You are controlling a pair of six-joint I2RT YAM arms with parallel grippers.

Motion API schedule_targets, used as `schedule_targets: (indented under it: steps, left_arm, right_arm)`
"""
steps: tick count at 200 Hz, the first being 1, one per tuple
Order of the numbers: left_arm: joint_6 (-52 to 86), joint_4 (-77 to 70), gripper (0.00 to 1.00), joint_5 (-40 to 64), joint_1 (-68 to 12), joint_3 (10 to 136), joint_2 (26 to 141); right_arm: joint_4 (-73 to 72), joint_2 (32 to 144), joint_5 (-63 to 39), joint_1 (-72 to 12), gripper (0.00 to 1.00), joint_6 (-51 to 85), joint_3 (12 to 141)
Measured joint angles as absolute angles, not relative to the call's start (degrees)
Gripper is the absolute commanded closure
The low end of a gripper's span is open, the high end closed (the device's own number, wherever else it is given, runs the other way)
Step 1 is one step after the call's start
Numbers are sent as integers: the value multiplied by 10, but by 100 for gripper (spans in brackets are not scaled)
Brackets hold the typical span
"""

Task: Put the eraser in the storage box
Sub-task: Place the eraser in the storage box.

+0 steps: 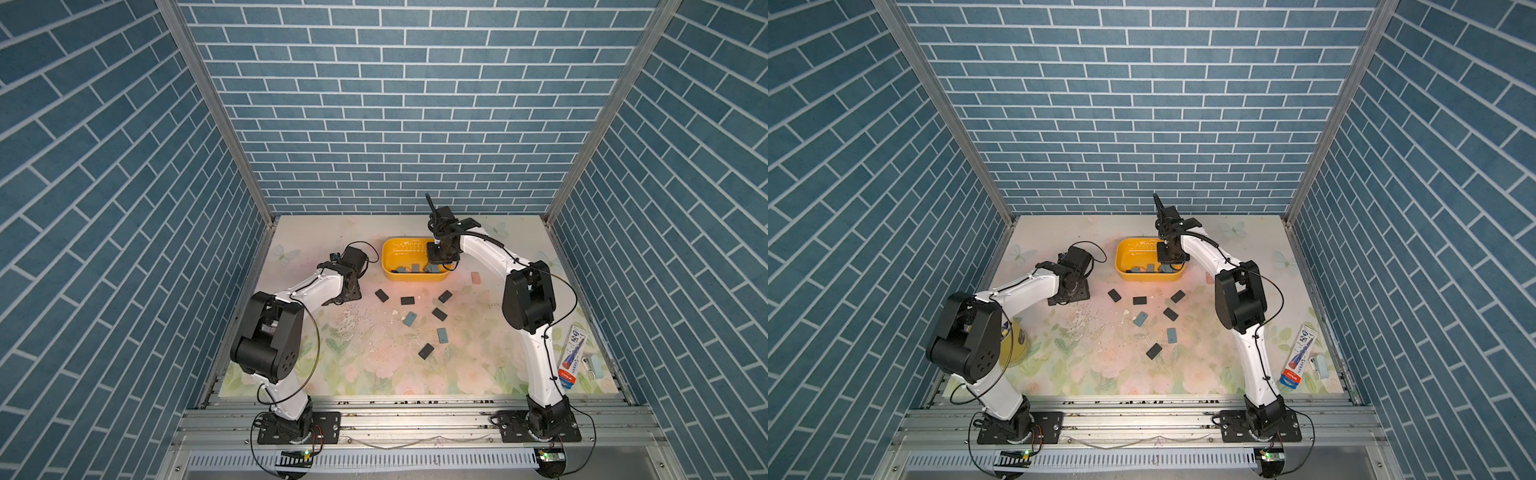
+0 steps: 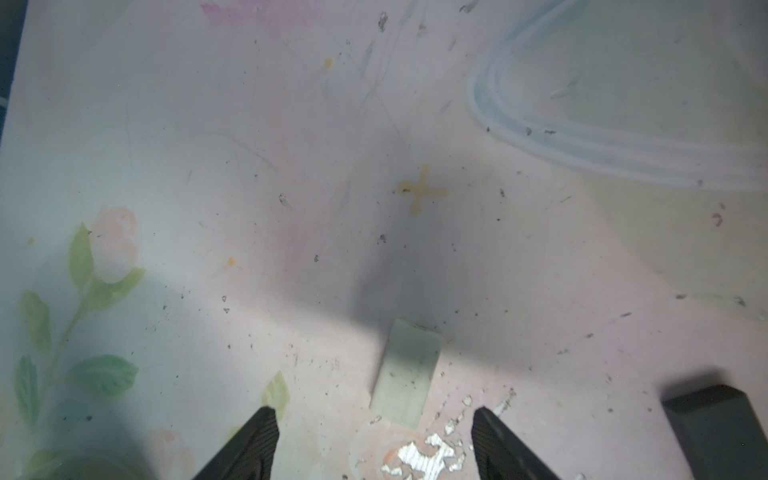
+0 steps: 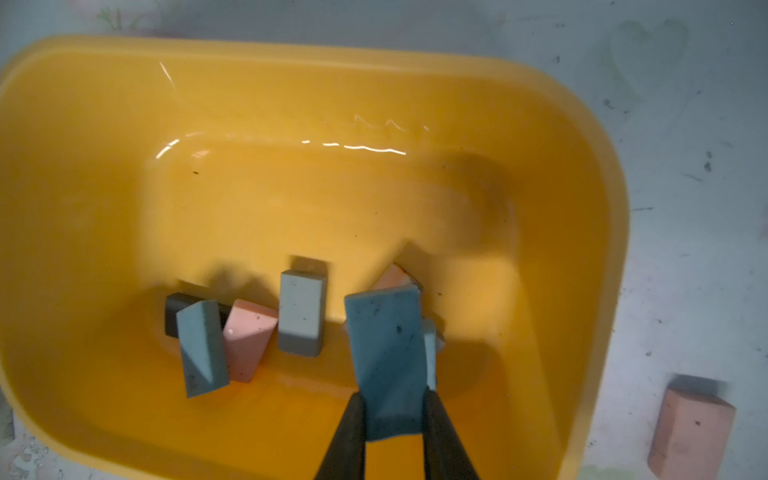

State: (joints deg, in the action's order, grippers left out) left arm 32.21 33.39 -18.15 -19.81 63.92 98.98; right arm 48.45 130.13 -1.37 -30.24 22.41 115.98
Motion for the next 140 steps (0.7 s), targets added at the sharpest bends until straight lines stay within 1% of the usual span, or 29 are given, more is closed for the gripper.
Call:
schedule_targets:
  steps: [51,82,120,140]
  left_arm:
    - [307,323,24,-152,-194,639,1013]
    - [301,320,27,-137,-190,639,1035]
    - [298,316,31,-119,-178,639,1042]
    - [297,315,35,-112,-175,639,1043]
  right_arm:
    - [502,1333,-14,-301,94,224,1193]
    - [506,1341,-13,-301,93,224,1198]
    - [510,1344,-13,-301,87,224,1204]
    - [510,1344,-13,-301,84,222,1204]
